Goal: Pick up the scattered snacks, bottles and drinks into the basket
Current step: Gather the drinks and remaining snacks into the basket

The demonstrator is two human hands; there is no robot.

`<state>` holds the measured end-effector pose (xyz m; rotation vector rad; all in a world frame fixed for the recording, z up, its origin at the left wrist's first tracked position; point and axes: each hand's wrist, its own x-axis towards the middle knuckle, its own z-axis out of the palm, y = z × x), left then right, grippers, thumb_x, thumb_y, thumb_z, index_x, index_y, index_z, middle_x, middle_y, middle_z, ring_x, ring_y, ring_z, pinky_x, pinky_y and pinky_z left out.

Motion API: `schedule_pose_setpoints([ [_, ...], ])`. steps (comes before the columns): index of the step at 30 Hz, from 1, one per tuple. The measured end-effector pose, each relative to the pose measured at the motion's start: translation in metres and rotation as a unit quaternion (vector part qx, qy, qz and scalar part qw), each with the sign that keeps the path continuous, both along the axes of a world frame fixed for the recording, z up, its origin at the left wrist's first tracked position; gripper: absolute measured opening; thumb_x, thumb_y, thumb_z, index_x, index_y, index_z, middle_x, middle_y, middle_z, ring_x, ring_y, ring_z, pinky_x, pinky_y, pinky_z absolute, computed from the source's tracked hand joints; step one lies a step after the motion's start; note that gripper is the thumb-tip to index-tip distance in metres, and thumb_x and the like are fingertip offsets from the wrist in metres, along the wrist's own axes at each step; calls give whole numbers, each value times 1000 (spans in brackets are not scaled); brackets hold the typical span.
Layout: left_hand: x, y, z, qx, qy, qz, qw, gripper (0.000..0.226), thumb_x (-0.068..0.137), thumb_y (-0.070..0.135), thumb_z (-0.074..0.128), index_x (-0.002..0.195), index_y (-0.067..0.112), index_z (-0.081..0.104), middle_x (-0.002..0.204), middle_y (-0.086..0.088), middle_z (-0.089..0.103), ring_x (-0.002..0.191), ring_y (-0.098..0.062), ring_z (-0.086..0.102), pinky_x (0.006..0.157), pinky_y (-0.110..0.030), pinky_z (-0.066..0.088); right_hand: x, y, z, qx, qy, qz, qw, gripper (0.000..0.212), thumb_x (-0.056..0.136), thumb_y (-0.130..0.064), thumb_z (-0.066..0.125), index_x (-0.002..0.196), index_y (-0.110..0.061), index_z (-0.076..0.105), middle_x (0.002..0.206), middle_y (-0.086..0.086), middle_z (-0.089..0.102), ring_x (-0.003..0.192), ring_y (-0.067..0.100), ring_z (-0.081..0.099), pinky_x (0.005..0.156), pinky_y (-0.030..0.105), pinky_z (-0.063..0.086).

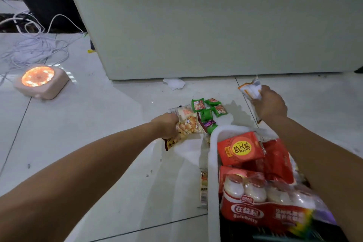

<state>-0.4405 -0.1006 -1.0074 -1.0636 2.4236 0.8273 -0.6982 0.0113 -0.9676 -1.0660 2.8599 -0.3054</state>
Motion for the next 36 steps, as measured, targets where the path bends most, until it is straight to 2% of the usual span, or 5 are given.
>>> schedule_pose_setpoints([
  [6,-50,24,59,17,129,-49,990,25,79,23,74,77,11,52,84,-4,52,83,-20,49,63,-26,37,-31,74,65,1,24,-115,993,47,85,-37,62,116,-3,53,115,23,60,104,40,58,80,38,46],
  [12,-97,82,86,93,158,-181,966,24,80,23,73,79,7,55,84,-5,55,87,-24,51,68,-29,39,-46,177,97,67,-14,-165,984,63,81,-48,64,125,-5,48,121,20,57,107,37,55,80,38,44],
  [21,-120,132,78,-6,143,-329,933,51,84,51,61,125,21,60,130,-4,33,123,-24,23,98,-34,24,-11,265,92,125,-147,-88,977,55,81,-36,69,129,-22,45,116,13,61,90,24,55,72,30,42],
  [31,-111,92,62,-61,218,-162,961,49,99,42,36,146,30,33,151,-5,21,138,-28,15,111,-43,16,-8,236,95,98,-20,-57,993,49,89,-63,34,116,-29,56,91,-4,63,87,19,57,71,31,40],
  [36,-75,33,43,-93,146,-16,985,67,95,34,48,151,32,12,158,-7,5,144,-33,5,114,-45,14,-7,170,83,-3,-57,2,998,52,90,-60,38,130,-28,48,121,1,59,103,18,55,84,35,43],
])
